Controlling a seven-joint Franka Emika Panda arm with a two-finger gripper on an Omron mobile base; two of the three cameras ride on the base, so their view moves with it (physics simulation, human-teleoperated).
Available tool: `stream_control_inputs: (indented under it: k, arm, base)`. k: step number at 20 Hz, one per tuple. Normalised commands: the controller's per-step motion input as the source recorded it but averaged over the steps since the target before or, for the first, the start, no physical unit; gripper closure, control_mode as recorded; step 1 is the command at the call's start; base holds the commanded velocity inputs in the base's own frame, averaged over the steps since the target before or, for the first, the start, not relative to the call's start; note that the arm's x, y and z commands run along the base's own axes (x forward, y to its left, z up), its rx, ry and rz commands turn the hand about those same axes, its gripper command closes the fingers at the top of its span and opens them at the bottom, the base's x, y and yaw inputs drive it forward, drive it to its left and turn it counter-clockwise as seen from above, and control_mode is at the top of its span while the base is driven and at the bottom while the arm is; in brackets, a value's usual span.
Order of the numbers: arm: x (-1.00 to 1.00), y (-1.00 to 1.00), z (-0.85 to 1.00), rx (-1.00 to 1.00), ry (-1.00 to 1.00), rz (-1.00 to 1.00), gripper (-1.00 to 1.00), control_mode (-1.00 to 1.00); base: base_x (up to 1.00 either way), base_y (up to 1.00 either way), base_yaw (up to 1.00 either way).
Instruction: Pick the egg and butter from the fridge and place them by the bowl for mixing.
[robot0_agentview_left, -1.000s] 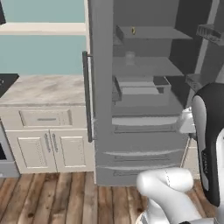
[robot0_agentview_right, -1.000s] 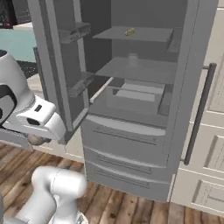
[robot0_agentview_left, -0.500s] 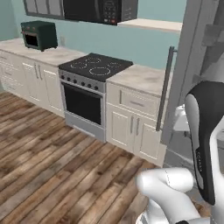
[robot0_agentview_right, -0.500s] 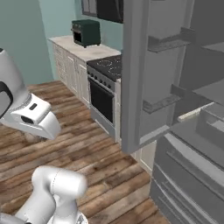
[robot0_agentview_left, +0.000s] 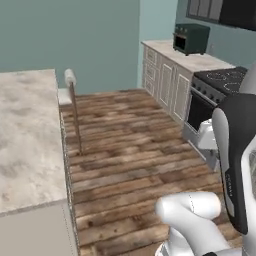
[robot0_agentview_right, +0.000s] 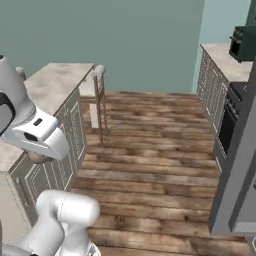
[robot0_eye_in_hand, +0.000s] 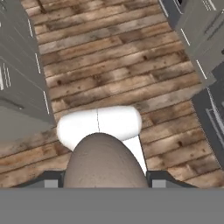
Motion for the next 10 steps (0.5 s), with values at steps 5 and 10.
stream_control_inputs:
  k: [5, 10]
  arm:
    - [0.0, 0.0, 0.0, 0.0, 0.0, 0.0, 1.0, 1.0]
    - [0.0, 0.0, 0.0, 0.0, 0.0, 0.0, 1.0, 1.0]
  base:
    - [0.0, 0.0, 1.0]
    - [0.0, 0.0, 1.0]
